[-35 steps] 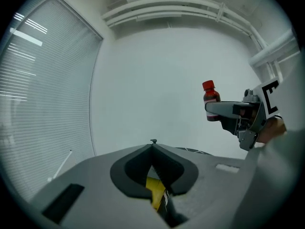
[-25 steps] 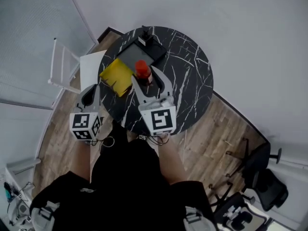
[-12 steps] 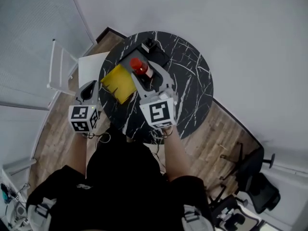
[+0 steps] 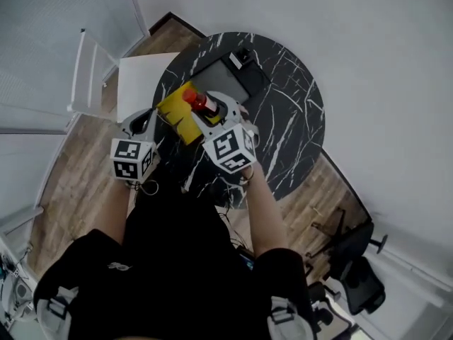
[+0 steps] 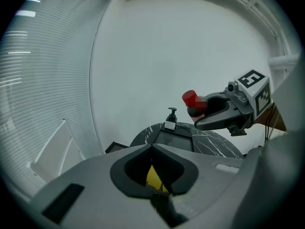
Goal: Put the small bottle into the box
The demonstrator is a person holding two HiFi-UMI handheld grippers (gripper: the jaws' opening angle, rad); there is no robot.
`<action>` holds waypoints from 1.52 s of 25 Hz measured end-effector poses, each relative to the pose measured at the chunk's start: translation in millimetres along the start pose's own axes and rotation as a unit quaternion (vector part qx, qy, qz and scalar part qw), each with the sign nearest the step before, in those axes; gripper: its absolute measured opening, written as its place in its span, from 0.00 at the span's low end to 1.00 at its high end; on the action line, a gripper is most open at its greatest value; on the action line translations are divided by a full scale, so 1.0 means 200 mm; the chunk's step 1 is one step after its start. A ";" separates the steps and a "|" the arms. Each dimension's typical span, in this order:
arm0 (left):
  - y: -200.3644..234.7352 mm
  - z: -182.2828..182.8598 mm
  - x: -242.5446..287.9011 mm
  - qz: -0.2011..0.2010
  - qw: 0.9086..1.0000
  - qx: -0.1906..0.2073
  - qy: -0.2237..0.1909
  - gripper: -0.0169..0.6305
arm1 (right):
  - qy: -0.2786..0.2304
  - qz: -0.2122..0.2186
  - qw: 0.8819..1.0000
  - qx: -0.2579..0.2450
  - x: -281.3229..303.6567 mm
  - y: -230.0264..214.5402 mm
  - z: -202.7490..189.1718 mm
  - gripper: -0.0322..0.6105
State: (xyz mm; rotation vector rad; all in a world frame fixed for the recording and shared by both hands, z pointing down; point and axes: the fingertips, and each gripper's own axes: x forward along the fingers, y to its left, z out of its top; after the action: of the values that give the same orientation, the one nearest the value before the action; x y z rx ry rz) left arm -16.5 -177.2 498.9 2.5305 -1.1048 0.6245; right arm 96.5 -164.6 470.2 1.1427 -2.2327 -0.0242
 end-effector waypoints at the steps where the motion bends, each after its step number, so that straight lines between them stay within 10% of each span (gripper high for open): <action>1: 0.02 -0.03 0.03 0.000 1.000 -0.006 0.006 0.03 | 0.012 0.011 1.000 -0.001 0.06 0.02 -0.04 0.38; 10: 0.15 -0.25 0.20 -0.010 0.998 -0.037 0.048 0.03 | 0.122 0.083 0.989 0.019 0.40 0.17 -0.43 0.38; 26: 0.23 -0.61 0.38 -0.017 0.991 -0.070 0.117 0.03 | 0.251 0.127 0.927 0.248 0.68 0.38 -0.88 0.38; 38: 0.22 -0.64 0.36 -0.016 0.990 -0.069 0.124 0.03 | 0.300 0.121 0.912 0.253 0.71 0.50 -0.95 0.38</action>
State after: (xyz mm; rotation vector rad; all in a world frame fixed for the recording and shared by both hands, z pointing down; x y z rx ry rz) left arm -39.6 -195.0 649.7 2.2758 -0.9821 0.8018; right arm 63.2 -159.2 725.7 0.9332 -1.8288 0.9314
